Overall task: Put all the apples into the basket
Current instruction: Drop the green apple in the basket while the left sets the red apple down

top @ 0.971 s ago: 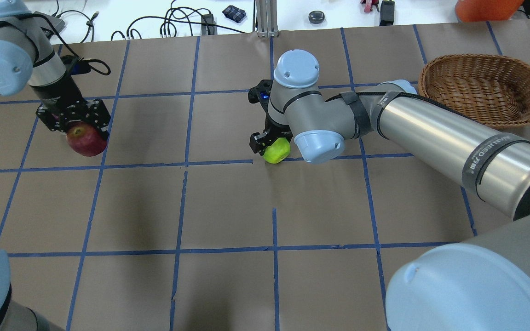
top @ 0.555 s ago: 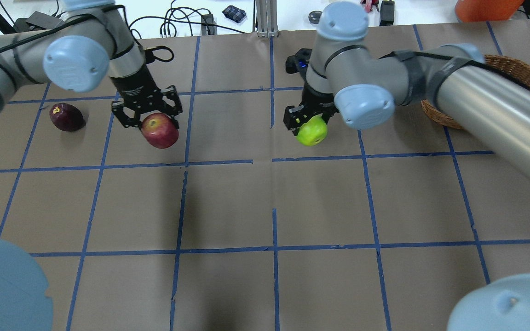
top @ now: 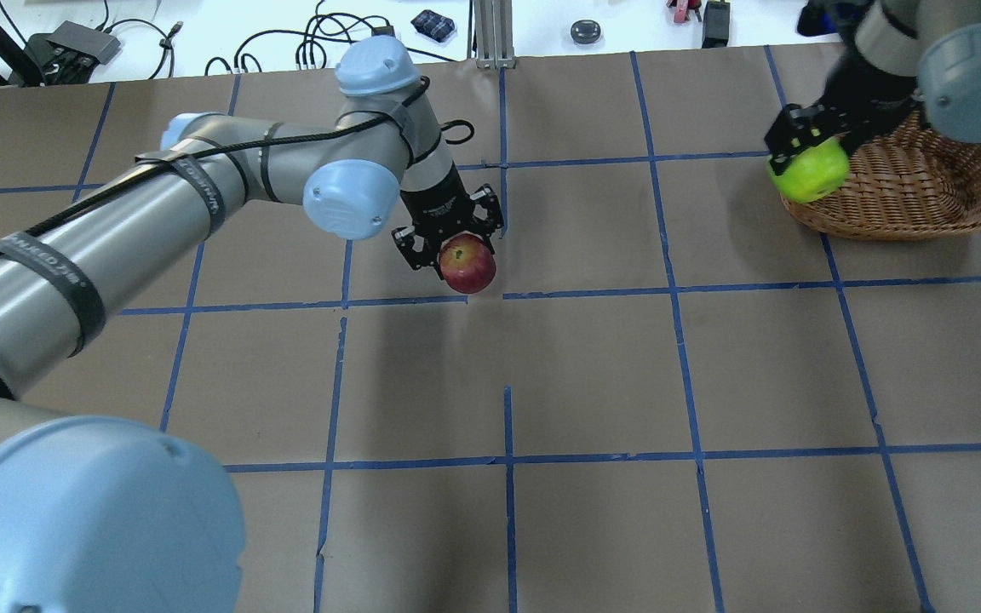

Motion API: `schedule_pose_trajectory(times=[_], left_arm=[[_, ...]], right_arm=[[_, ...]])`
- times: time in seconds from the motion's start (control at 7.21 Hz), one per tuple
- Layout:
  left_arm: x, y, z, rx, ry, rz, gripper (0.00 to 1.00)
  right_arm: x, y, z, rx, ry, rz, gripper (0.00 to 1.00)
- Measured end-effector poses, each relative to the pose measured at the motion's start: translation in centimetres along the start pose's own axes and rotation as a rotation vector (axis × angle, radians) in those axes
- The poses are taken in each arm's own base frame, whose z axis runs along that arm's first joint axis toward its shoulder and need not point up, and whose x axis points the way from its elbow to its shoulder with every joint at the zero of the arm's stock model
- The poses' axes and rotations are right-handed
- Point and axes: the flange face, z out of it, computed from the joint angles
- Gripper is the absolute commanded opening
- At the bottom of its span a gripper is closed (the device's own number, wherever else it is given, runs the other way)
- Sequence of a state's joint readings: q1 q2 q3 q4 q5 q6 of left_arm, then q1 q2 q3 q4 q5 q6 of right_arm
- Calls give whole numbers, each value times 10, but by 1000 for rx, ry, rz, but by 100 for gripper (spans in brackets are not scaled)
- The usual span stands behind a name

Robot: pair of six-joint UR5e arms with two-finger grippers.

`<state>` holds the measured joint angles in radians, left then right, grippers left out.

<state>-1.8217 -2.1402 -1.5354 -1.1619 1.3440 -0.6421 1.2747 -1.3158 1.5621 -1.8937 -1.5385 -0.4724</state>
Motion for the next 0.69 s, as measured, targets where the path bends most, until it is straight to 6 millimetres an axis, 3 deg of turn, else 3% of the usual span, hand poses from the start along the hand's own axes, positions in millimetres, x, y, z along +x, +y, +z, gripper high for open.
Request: schedule_pose_trajectory(times=[0.28,0.42,0.55,0.69], left_arm=[[16,18,23,-16,-20,22,100],[16,19,22,-12,-22,31,100],[9,12,9,14,-28,50,100],[-13,-5,-21,60,-65,86,100]], right_arm=[[99,-17,18,-37,84,23,0],[132,-27,35,-63,106,32,0],[162,-35,55,-77,115,48,0],[192,-40,77,-78,127,59,0]])
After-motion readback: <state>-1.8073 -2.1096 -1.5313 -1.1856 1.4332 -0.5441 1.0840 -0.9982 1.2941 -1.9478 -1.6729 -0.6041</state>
